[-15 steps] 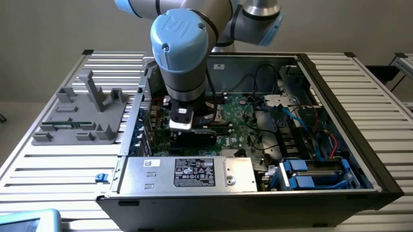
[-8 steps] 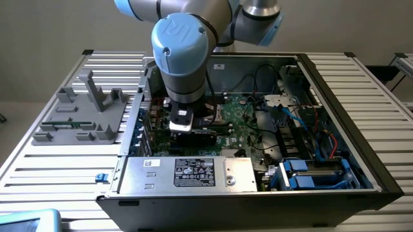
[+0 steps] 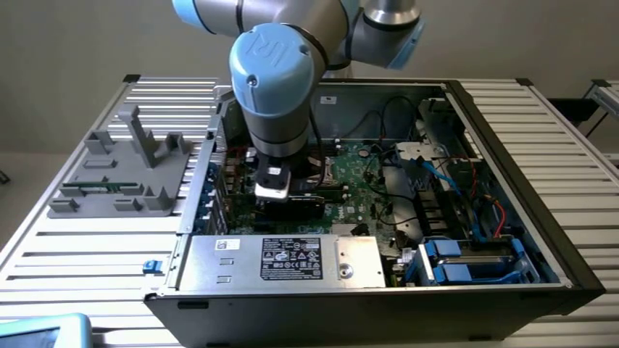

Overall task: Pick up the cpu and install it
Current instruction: 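Install the second cpu locking lever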

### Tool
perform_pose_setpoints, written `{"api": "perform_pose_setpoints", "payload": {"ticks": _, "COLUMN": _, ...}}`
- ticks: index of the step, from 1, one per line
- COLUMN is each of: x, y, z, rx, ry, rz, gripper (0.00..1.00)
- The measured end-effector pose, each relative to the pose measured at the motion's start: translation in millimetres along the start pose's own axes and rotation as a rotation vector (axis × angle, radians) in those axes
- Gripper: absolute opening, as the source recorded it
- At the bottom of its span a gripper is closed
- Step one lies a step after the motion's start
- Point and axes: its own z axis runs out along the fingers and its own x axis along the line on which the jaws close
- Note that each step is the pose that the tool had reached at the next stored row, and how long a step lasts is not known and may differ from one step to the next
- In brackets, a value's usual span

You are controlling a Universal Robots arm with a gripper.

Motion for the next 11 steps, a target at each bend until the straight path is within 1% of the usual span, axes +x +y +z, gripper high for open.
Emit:
{"api": "perform_pose_setpoints", "payload": {"ticks": 4, "x": 0.5, "y": -0.4, "z": 2.0, "rx": 0.0004, "ry": -0.0003, "rz": 0.000, "gripper": 0.12}}
{"api": "perform_pose_setpoints", "payload": {"ticks": 11, "x": 0.2, "y": -1.7, "z": 6.3, "rx": -0.0005, "ry": -0.0043, "rz": 0.002, "gripper": 0.12}}
